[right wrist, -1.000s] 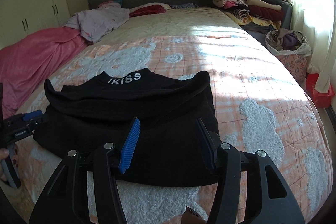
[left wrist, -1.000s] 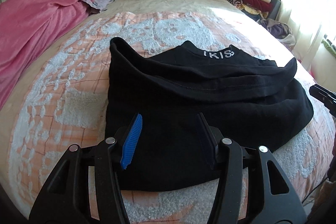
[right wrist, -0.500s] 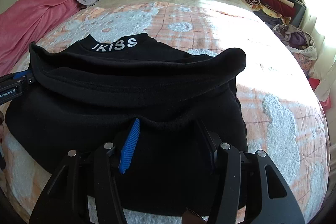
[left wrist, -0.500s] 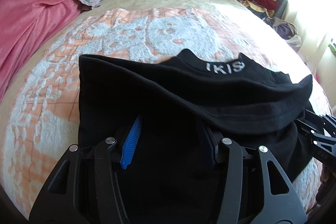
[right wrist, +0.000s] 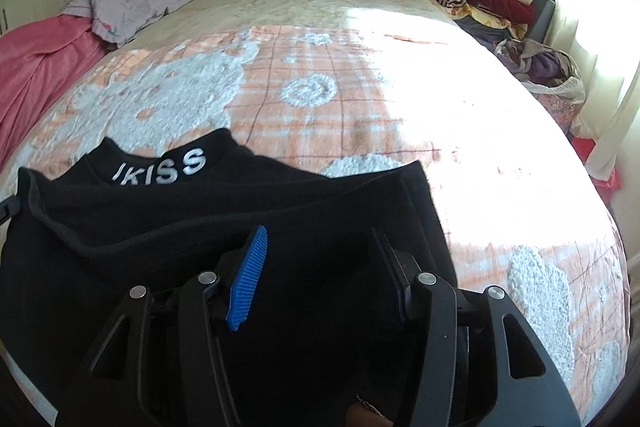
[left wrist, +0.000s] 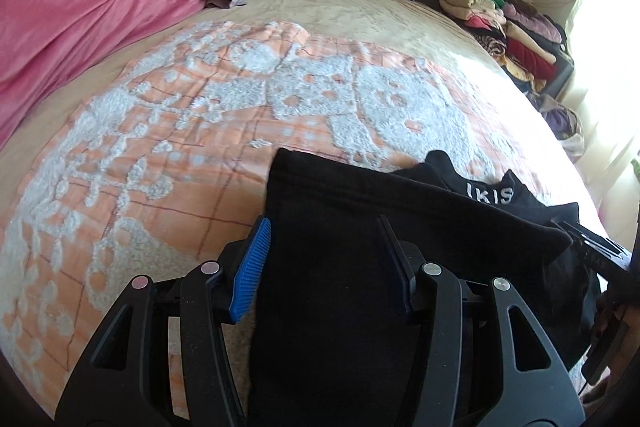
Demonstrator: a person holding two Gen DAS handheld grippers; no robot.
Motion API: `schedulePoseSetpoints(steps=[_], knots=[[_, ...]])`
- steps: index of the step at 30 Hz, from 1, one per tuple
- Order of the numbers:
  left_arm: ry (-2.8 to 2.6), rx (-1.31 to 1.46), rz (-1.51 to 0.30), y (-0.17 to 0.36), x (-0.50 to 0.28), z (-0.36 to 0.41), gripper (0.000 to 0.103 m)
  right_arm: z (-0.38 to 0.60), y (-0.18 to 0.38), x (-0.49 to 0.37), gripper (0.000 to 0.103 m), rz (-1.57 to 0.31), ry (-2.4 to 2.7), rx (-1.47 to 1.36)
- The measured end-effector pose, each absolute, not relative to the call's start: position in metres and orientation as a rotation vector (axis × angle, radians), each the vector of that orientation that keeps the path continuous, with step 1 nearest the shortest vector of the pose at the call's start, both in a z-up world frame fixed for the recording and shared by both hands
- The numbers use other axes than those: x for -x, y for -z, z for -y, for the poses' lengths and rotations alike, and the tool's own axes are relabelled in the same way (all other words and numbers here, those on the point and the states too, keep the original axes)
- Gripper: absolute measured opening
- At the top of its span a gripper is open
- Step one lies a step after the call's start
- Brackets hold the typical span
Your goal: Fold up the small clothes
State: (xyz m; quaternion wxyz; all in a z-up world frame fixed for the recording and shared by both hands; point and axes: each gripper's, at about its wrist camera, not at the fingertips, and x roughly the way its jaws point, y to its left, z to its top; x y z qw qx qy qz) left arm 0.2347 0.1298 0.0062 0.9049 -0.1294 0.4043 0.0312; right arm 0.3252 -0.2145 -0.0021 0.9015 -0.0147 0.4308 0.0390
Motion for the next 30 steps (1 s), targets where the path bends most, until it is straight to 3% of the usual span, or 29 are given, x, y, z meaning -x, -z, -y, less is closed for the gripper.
schedulePoseSetpoints(steps=[14, 17, 19, 21, 23, 30], knots=[[-0.016, 0.330, -0.865, 0.006, -0.242, -0.145, 0.045, 0.254, 0.000, -0.325, 0.051, -0.879, -0.046, 0.001], [-0.014, 0.293, -0.864, 0.007, -0.242, -0.140, 0.032, 0.250, 0.008, -0.333, 0.050, -0.899, -0.049, -0.004], [-0.016, 0.264, -0.862, 0.006, -0.243, -0.137, 0.024, 0.249, 0.013, -0.335, 0.037, -0.906, -0.066, -0.002], [-0.021, 0.234, -0.857, 0.004, -0.242, -0.134, 0.007, 0.248, 0.015, -0.334, 0.017, -0.908, -0.080, -0.007], [-0.015, 0.225, -0.851, 0.000, -0.240, -0.134, 0.004, 0.252, 0.010, -0.329, 0.009, -0.890, -0.102, -0.041], [0.016, 0.257, -0.753, -0.032, -0.232, -0.141, 0.003, 0.284, -0.022, -0.321, 0.007, -0.794, -0.122, -0.200]])
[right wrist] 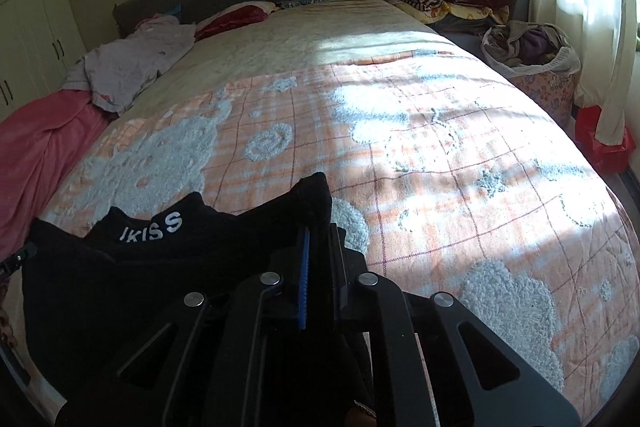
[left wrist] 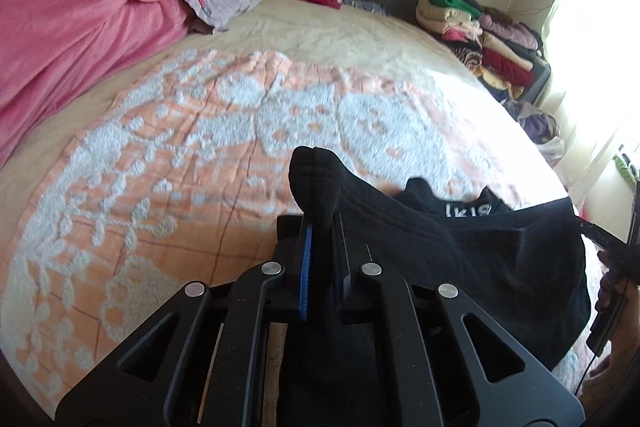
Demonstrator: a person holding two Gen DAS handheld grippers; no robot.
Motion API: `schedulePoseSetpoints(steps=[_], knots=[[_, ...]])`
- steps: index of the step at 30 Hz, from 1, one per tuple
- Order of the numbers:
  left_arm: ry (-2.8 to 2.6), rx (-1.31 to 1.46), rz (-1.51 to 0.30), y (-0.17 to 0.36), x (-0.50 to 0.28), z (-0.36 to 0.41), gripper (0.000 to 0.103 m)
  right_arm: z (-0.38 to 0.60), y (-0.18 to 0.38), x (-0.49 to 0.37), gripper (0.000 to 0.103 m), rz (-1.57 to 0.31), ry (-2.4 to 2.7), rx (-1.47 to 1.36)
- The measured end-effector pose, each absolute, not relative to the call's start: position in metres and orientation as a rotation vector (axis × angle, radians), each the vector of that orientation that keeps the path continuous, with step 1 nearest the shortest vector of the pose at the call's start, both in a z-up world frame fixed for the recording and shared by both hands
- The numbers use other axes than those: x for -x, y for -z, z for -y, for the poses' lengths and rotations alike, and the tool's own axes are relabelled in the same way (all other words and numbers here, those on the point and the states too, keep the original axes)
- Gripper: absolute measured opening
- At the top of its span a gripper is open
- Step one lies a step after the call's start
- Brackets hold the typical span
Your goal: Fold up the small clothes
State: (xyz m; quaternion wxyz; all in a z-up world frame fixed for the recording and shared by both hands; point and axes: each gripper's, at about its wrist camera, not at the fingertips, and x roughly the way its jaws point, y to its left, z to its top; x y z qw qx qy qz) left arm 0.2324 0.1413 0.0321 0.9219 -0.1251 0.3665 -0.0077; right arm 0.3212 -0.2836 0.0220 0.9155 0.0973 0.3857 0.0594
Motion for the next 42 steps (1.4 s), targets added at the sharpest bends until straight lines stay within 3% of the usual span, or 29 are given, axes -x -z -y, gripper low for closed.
schedulePoseSetpoints(steps=[8, 11, 14, 16, 21, 25, 29, 33, 36, 37, 38, 39, 42], knots=[[-0.036, 0.254, -0.816, -0.001, -0.250, -0.143, 0.003, 0.302, 0.025, -0.341, 0.008, -0.904, -0.059, -0.337], [-0.049, 0.236, -0.850, 0.010, -0.252, -0.142, 0.006, 0.302, 0.028, -0.339, 0.013, -0.909, -0.031, -0.329], [-0.053, 0.240, -0.851, 0.009, -0.249, -0.144, 0.011, 0.300, 0.023, -0.334, 0.025, -0.908, -0.008, -0.283], [-0.050, 0.254, -0.848, 0.004, -0.246, -0.147, 0.014, 0.301, 0.018, -0.327, 0.027, -0.896, -0.014, -0.263], [-0.042, 0.260, -0.841, -0.010, -0.232, -0.146, 0.027, 0.309, 0.005, -0.297, 0.042, -0.871, -0.067, -0.277], [-0.009, 0.241, -0.838, -0.019, -0.211, -0.133, 0.027, 0.316, 0.003, -0.266, 0.044, -0.881, -0.122, -0.291], [0.038, 0.233, -0.843, -0.023, -0.190, -0.113, 0.035, 0.315, 0.011, -0.241, 0.052, -0.912, -0.157, -0.284], [0.099, 0.223, -0.868, -0.016, -0.177, -0.088, 0.038, 0.315, 0.017, -0.226, 0.054, -0.935, -0.153, -0.270], [0.108, 0.143, -0.906, -0.003, -0.171, -0.070, 0.043, 0.313, 0.019, -0.220, 0.050, -0.937, -0.156, -0.250], [0.102, 0.121, -0.920, 0.002, -0.170, -0.066, 0.044, 0.312, 0.018, -0.217, 0.041, -0.938, -0.166, -0.244], [0.093, 0.093, -0.930, 0.006, -0.168, -0.063, 0.044, 0.310, 0.018, -0.216, 0.015, -0.941, -0.181, -0.238], [0.088, 0.081, -0.931, 0.007, -0.166, -0.062, 0.044, 0.308, 0.017, -0.213, 0.008, -0.940, -0.180, -0.222], [0.095, 0.097, -0.937, 0.008, -0.158, -0.062, 0.044, 0.304, 0.011, -0.202, 0.008, -0.918, -0.161, -0.148]])
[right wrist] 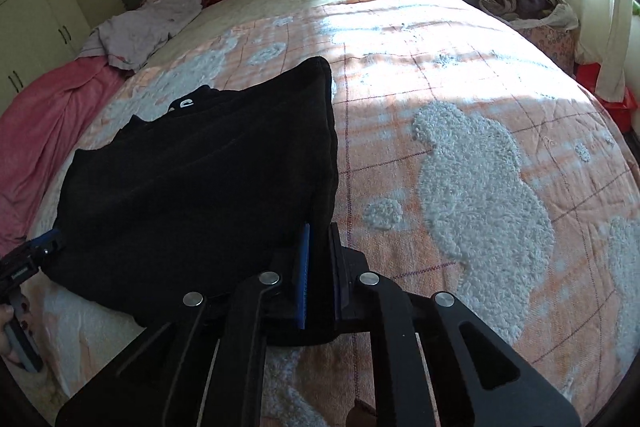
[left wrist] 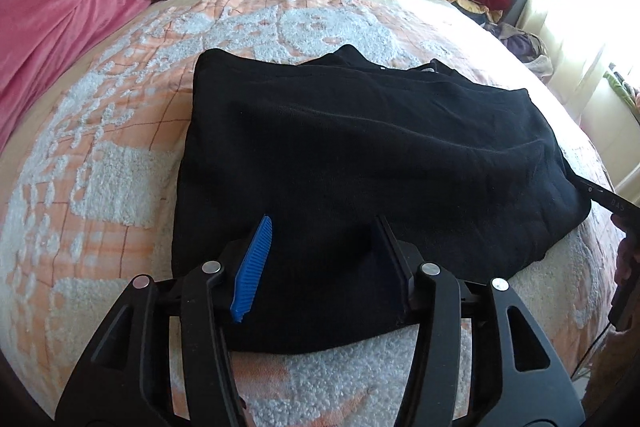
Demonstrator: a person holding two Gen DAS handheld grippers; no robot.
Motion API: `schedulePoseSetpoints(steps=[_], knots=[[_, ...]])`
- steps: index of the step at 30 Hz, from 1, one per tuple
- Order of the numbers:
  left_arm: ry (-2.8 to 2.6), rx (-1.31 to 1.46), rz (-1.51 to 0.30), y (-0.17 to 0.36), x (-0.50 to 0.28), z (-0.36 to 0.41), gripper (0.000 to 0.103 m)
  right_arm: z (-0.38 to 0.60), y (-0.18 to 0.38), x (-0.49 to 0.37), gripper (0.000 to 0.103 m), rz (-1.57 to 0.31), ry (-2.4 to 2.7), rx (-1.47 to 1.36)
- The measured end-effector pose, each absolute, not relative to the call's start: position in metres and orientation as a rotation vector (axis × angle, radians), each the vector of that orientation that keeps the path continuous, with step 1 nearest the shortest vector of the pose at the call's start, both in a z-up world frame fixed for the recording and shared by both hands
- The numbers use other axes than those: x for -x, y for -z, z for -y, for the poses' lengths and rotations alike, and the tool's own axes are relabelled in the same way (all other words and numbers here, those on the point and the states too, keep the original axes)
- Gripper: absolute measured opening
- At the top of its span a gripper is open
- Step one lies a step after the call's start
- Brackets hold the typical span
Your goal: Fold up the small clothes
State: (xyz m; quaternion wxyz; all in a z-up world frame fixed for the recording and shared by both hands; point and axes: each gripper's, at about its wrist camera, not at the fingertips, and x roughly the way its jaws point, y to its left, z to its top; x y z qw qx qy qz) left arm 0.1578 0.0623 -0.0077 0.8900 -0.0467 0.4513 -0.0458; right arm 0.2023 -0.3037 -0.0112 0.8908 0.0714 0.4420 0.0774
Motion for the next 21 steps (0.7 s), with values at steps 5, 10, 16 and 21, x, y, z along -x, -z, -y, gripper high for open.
schedulePoseSetpoints(steps=[5, 10, 16, 21], knots=[[0.105, 0.088, -0.952, 0.015, -0.144, -0.061, 0.044, 0.313, 0.010, -0.186, 0.007, -0.910, -0.137, -0.147], [0.112, 0.071, -0.944, 0.015, -0.136, -0.058, 0.044, 0.311, 0.023, -0.187, 0.016, -0.919, -0.087, -0.121], [0.120, 0.054, -0.825, -0.004, -0.126, -0.052, 0.044, 0.285, -0.016, -0.183, 0.026, -0.806, -0.092, -0.039], [0.159, 0.033, -0.759, -0.013, -0.125, -0.040, 0.044, 0.235, -0.037, -0.198, 0.034, -0.774, -0.232, 0.029]])
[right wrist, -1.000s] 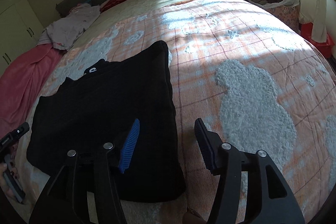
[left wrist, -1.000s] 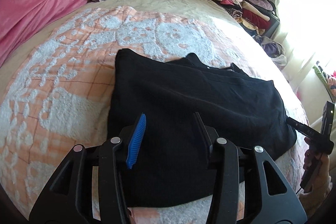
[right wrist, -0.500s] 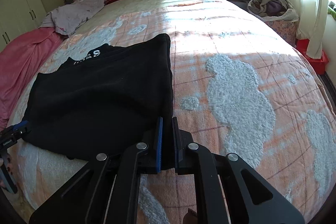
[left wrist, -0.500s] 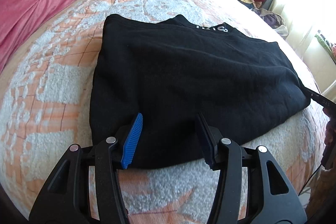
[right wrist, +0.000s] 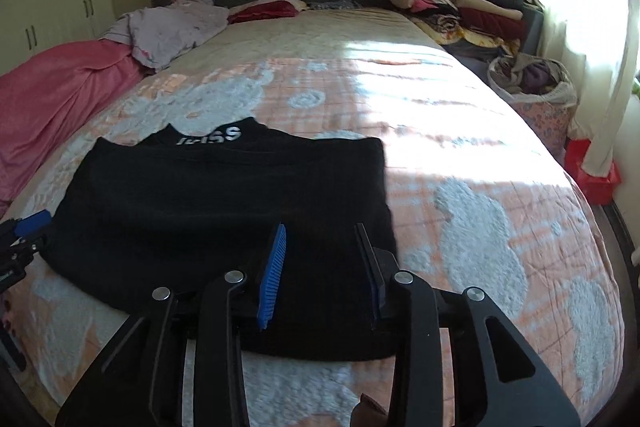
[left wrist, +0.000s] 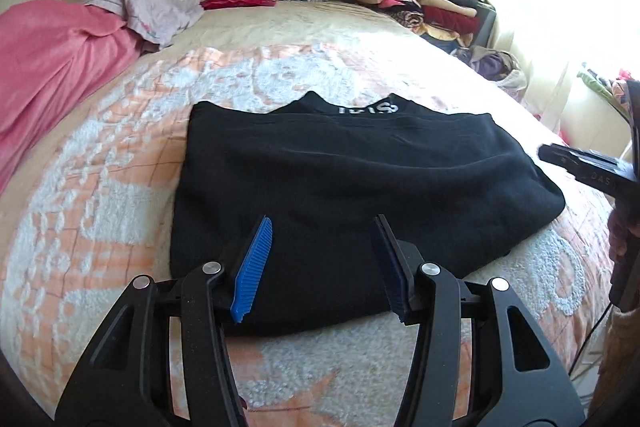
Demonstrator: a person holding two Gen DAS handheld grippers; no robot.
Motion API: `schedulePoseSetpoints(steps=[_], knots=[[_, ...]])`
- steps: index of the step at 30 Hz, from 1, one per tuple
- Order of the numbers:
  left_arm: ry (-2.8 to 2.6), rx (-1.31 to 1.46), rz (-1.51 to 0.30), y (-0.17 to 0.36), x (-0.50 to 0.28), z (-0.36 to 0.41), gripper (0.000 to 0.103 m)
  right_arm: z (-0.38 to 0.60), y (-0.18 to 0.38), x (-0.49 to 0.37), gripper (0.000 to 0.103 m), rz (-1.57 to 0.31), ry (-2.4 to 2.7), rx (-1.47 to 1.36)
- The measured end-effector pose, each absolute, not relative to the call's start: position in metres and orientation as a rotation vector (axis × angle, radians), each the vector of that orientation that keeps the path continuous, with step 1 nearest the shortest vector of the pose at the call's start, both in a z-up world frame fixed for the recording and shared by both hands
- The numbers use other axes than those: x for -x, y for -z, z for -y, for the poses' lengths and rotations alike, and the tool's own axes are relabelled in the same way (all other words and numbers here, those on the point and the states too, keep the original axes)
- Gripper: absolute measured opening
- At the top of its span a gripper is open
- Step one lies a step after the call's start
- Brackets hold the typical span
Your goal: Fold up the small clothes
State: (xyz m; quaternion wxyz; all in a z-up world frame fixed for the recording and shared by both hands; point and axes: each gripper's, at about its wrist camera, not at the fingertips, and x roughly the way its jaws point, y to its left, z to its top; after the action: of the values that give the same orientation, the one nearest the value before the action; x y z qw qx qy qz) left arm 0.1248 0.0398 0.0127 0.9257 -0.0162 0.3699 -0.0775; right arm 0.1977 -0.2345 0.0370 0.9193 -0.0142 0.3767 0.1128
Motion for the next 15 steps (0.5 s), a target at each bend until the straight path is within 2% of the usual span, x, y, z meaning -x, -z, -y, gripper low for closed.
schedulePoseSetpoints(steps=[6, 11, 15], knots=[[0.180, 0.007, -0.866, 0.010, -0.143, -0.030, 0.044, 0.169, -0.032, -0.236, 0.038, -0.846, -0.366, 0.122], [0.183, 0.015, -0.888, 0.017, -0.148, -0.031, 0.044, 0.133, 0.008, -0.277, 0.037, -1.014, -0.328, 0.193], [0.190, 0.025, -0.890, 0.018, -0.147, -0.032, 0.044, 0.131, 0.023, -0.306, 0.037, -1.011, -0.291, 0.159]])
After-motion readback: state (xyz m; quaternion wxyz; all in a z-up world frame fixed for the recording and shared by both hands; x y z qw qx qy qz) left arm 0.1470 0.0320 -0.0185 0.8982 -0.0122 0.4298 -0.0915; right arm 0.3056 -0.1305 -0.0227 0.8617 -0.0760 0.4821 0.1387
